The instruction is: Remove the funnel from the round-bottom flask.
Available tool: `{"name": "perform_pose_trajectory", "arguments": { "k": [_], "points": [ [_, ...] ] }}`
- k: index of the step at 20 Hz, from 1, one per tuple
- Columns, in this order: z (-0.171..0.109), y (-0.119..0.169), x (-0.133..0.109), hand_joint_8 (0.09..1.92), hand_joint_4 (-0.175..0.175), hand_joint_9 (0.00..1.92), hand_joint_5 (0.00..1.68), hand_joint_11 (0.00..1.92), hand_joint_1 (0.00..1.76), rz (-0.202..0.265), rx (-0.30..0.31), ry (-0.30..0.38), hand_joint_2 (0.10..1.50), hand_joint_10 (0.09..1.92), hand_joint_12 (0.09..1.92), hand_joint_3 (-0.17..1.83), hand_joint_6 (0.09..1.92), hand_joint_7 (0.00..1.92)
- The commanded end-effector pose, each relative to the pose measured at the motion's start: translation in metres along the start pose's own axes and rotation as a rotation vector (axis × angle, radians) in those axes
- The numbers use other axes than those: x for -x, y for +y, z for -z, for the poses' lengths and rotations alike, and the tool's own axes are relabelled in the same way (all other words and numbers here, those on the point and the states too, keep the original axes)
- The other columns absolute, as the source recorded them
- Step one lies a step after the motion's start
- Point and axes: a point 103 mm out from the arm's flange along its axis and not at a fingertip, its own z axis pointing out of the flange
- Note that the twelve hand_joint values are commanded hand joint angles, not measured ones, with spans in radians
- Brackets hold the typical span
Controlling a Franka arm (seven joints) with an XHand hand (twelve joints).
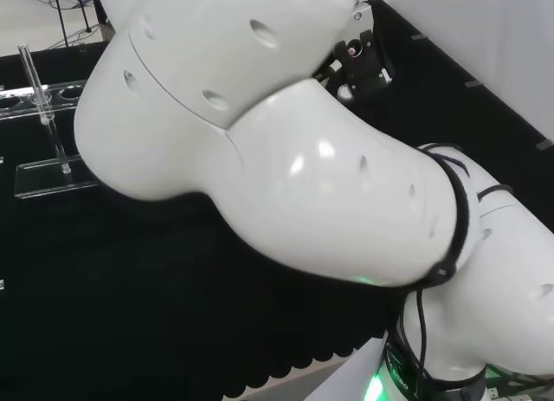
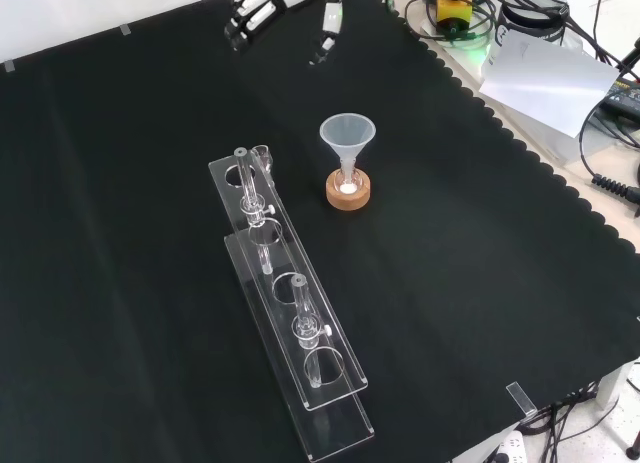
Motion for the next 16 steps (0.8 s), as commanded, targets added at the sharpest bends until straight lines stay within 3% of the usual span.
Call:
{"name": "perform_pose_trajectory", "arguments": {
  "k": [1, 8, 13, 16],
  "points": [
    [0.005, -0.052, -0.028, 0.72, -0.067, 0.49, 0.26, 0.34, 0.63, 0.049, -0.008, 0.068, 0.66, 0.69, 1.39, 0.51, 0.09, 0.18],
    [0.006, -0.068, -0.064, 0.7, -0.06, 0.4, 0.16, 0.4, 0.56, 0.131, -0.095, 0.099, 0.64, 0.69, 1.41, 0.5, 0.09, 0.11],
    [0.001, -0.069, -0.078, 0.72, -0.047, 0.29, 0.07, 0.38, 0.53, 0.156, -0.174, 0.112, 0.63, 0.76, 1.44, 0.46, 0.09, 0.03],
    [0.001, -0.066, -0.084, 0.55, -0.051, 0.19, 0.01, 0.35, 0.51, 0.161, -0.205, 0.104, 0.63, 0.78, 1.46, 0.42, 0.09, 0.0]
  ]
}}
